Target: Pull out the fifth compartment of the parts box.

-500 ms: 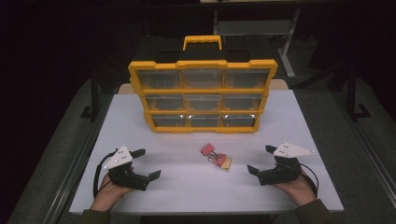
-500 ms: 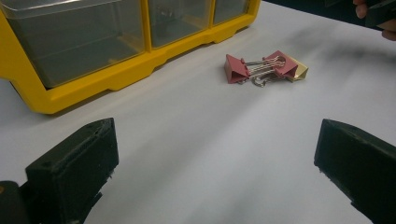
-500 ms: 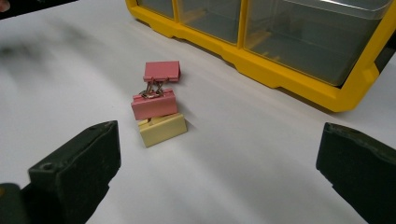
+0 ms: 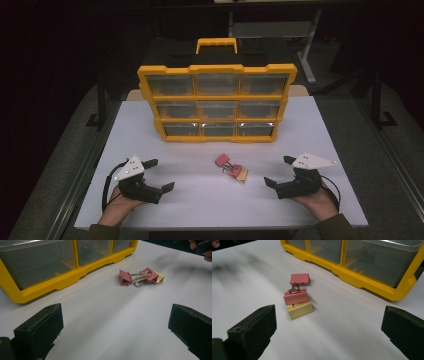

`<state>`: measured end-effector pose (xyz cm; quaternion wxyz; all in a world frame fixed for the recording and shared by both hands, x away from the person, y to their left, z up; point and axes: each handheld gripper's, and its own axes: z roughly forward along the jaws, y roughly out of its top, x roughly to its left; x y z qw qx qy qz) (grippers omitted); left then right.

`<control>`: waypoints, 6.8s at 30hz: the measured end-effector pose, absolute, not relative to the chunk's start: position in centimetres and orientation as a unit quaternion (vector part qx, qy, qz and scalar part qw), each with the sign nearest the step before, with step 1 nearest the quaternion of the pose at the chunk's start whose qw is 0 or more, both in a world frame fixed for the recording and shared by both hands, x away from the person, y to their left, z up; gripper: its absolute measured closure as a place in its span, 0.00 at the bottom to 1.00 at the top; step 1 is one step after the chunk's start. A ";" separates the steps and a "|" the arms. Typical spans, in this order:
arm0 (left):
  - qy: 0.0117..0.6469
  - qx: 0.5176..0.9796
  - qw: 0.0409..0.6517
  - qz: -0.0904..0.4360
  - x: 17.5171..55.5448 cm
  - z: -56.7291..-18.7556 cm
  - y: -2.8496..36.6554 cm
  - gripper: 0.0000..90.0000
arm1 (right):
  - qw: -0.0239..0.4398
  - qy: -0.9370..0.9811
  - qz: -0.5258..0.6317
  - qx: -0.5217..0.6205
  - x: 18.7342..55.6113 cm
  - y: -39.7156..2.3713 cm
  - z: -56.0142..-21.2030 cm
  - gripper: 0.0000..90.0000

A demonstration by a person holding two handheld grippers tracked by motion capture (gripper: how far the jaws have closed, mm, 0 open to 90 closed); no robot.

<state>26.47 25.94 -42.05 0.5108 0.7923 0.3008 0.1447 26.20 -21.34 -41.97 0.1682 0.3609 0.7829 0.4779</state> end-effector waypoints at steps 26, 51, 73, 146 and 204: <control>0.299 0.787 0.521 0.145 27.8 -41.6 24.3 0.00 | 0.164 0.786 0.477 0.356 26.2 -21.1 -42.1 0.00; 0.289 0.782 0.531 0.149 28.6 -41.2 23.1 0.00 | 0.162 0.786 0.478 0.357 26.2 -20.9 -42.1 0.00; 0.284 0.783 0.533 0.146 29.3 -40.9 22.1 0.00 | 0.161 0.786 0.478 0.358 26.2 -20.9 -42.2 0.00; 0.231 0.783 0.561 0.138 33.2 -39.0 15.4 0.00 | 0.156 0.785 0.481 0.357 26.2 -20.9 -42.2 0.00; 0.173 0.801 0.546 0.175 34.2 -39.8 12.2 0.00 | 0.155 0.784 0.490 0.348 26.3 -20.9 -42.2 0.00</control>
